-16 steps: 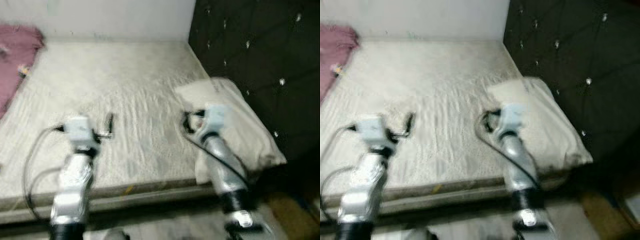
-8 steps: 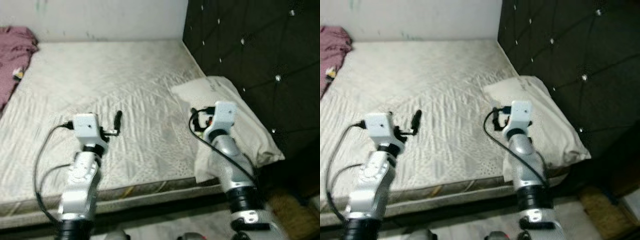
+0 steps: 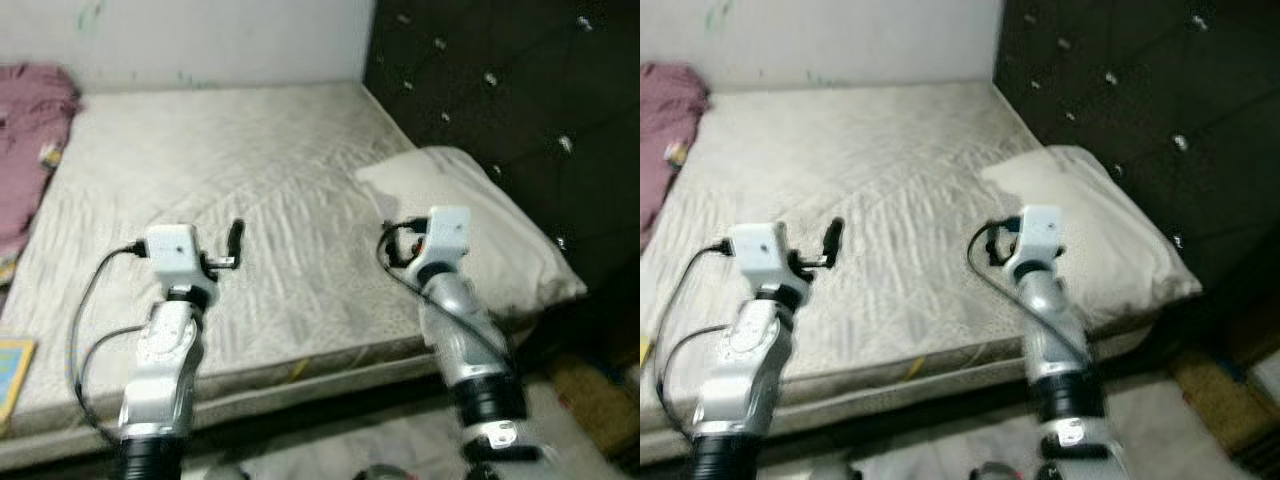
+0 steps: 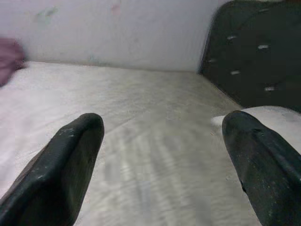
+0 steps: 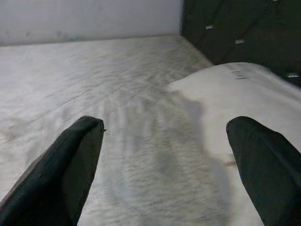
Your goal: Clean up the room
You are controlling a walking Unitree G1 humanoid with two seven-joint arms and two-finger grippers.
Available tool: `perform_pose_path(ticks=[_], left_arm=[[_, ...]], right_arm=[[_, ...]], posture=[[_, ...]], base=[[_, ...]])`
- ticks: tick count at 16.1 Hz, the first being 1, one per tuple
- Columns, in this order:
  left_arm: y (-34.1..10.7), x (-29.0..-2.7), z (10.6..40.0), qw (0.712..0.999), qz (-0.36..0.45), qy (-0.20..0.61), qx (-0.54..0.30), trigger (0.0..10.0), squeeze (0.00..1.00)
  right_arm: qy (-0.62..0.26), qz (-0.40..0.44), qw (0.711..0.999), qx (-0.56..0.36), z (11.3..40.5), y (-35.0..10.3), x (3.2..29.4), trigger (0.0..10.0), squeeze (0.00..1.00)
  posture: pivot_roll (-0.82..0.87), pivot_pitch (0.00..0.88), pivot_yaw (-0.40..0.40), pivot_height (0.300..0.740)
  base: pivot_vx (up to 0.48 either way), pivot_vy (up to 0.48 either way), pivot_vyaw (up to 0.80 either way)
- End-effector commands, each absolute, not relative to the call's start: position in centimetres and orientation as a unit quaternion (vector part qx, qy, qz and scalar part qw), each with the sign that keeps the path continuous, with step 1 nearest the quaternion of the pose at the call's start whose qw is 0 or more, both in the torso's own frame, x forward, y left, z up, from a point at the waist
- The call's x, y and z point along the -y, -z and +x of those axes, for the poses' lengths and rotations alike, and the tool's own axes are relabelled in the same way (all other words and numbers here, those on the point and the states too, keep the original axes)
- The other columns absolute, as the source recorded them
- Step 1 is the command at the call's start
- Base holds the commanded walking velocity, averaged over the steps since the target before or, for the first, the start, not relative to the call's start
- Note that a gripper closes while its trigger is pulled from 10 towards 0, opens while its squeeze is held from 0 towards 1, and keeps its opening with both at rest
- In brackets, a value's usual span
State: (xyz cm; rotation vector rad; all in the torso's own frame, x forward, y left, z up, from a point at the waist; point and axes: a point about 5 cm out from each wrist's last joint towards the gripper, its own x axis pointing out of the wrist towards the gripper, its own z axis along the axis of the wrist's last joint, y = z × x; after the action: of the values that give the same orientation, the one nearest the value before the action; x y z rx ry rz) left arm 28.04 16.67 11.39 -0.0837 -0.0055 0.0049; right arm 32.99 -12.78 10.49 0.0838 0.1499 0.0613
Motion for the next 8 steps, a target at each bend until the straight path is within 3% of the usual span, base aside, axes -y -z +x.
perform_pose_path(ticks=[1,8], left_arm=[[-11.58,-16.68,28.17,0.999,-0.042,-0.002,0.004,10.0,0.00],[-11.51,-16.56,28.14,0.999,-0.045,0.000,0.004,10.0,0.00]], right_arm=[[-0.034,0.038,0.996,-0.070,33.23,-10.93,12.72,10.0,0.00],[-0.035,0.036,0.996,-0.075,33.22,-10.74,12.78,10.0,0.00]], posture=[[-0.04,0.000,-0.041,0.740],[-0.04,0.000,-0.043,0.740]], base=[[0.000,0.480,0.00],[0.000,0.480,-0.07]])
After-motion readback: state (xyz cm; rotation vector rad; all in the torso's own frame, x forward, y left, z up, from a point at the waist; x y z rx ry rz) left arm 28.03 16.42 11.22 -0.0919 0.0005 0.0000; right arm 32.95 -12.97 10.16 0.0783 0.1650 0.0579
